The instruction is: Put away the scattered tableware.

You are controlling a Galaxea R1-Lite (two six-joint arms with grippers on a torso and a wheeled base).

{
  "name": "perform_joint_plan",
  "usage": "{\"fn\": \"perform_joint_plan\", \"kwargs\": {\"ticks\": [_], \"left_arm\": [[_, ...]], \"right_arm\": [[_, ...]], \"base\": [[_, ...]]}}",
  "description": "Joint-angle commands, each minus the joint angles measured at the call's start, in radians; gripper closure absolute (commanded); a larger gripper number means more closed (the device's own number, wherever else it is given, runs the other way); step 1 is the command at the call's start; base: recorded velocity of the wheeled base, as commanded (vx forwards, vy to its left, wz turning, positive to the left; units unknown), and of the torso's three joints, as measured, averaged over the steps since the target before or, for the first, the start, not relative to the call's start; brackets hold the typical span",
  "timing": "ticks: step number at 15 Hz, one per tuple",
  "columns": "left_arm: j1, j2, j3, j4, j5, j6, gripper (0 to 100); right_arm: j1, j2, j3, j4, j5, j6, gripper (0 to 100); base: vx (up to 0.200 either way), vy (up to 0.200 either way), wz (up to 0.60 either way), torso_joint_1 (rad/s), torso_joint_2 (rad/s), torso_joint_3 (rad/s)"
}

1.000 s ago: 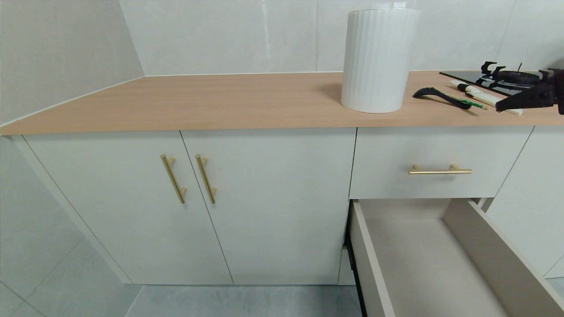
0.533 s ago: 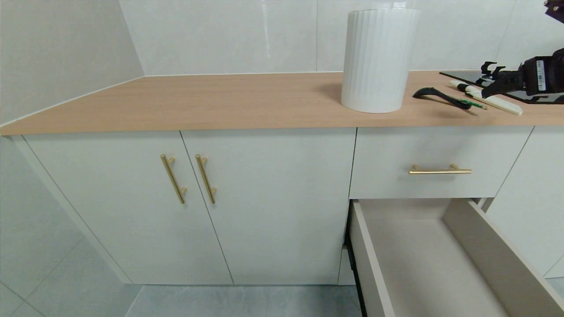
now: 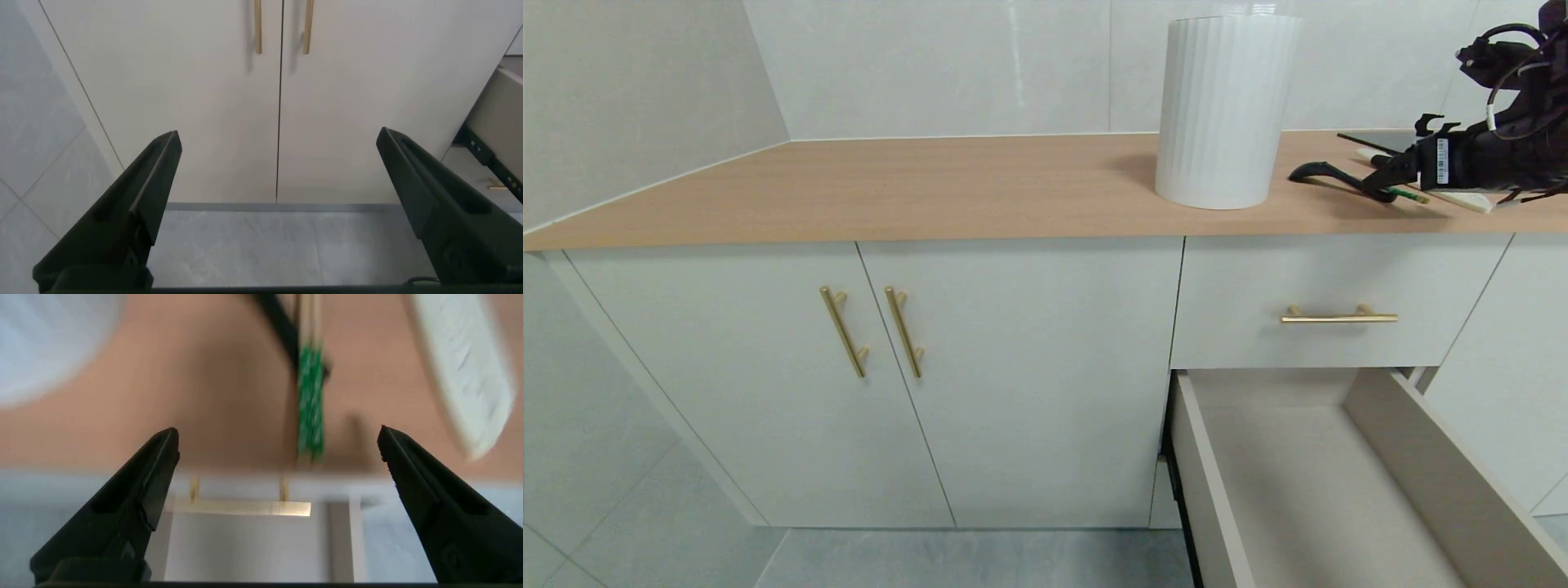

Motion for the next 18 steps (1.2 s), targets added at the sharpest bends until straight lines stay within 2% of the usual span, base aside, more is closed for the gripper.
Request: {"fn": "perform_joint_plan", "kwargs": {"ticks": [1, 12, 13, 18], "left_arm": [[0.0, 0.001, 0.0, -0.001, 0.0, -0.001, 0], [0.0, 0.001, 0.0, -0.001, 0.0, -0.001, 0], [0.0, 0.001, 0.0, -0.001, 0.0, -0.001, 0], [0.0, 0.001, 0.0, -0.001, 0.0, -0.001, 0]], "right_arm": [[0.001, 0.012, 0.0, -0.002, -0.001, 0.0, 0], [-0.041, 0.053, 0.0, -0.047, -0.004, 0.0, 0], [-0.041, 0.053, 0.0, -0.047, -0.004, 0.001, 100], [-0.041, 0.049, 0.0, -0.038, -0.003, 0.0, 100]], "base": [[0.0, 0.0, 0.0, 0.0, 0.0, 0.0], [0.0, 0.0, 0.0, 0.0, 0.0, 0.0], [0.0, 0.0, 0.0, 0.0, 0.0, 0.0], [0.0, 0.0, 0.0, 0.0, 0.0, 0.0]]}}
